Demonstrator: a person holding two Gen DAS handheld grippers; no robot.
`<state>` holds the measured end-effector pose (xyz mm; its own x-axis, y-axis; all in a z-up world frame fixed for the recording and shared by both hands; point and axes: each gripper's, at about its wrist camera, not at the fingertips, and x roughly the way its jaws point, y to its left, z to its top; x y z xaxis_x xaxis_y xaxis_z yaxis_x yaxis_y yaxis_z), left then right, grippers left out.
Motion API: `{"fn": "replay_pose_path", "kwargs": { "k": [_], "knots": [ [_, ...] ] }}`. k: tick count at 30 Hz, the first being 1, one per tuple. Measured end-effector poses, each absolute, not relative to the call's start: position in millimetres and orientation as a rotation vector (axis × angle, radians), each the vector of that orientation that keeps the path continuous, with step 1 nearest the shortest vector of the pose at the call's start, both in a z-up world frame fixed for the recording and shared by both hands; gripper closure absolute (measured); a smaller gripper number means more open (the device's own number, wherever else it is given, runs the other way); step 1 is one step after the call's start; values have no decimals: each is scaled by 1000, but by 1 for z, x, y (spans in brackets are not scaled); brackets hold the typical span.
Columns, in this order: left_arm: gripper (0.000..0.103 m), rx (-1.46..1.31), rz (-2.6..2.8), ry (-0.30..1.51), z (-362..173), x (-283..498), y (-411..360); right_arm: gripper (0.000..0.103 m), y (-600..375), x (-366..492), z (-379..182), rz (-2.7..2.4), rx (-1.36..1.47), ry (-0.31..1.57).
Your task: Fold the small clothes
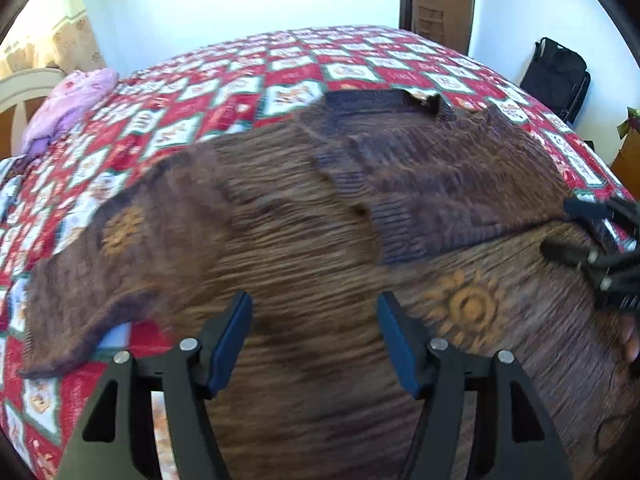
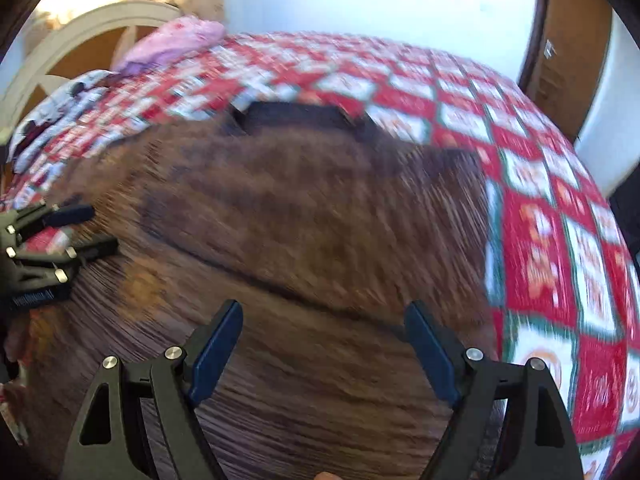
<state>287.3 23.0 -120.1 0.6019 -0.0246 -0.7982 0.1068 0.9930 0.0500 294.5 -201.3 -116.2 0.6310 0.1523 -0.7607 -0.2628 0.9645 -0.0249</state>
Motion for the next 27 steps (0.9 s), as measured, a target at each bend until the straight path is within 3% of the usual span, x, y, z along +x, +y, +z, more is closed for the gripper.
{"fn": "replay_pose_path", "kwargs": {
  "k": [4, 9, 12, 16, 21, 27],
  "knots": [
    [26, 70, -5, 856, -105, 265, 55, 19, -156, 311, -89, 367, -97, 769],
    [21, 24, 83, 811, -92, 239, 105, 19, -105, 332, -109, 551, -48, 813],
    [21, 19, 151, 798, -92, 224, 136, 19, -87, 330, -139, 627, -44, 936],
    [21, 21, 262, 794, -98, 212, 180, 19, -83, 304, -135, 699, -69, 943],
    [21, -18, 416, 797, -106, 206, 234, 19, -86, 312, -109, 603, -89, 798],
    [21, -121, 553, 807, -116, 205, 280, 19, -77, 331, -139, 593, -66, 907]
  ]
}}
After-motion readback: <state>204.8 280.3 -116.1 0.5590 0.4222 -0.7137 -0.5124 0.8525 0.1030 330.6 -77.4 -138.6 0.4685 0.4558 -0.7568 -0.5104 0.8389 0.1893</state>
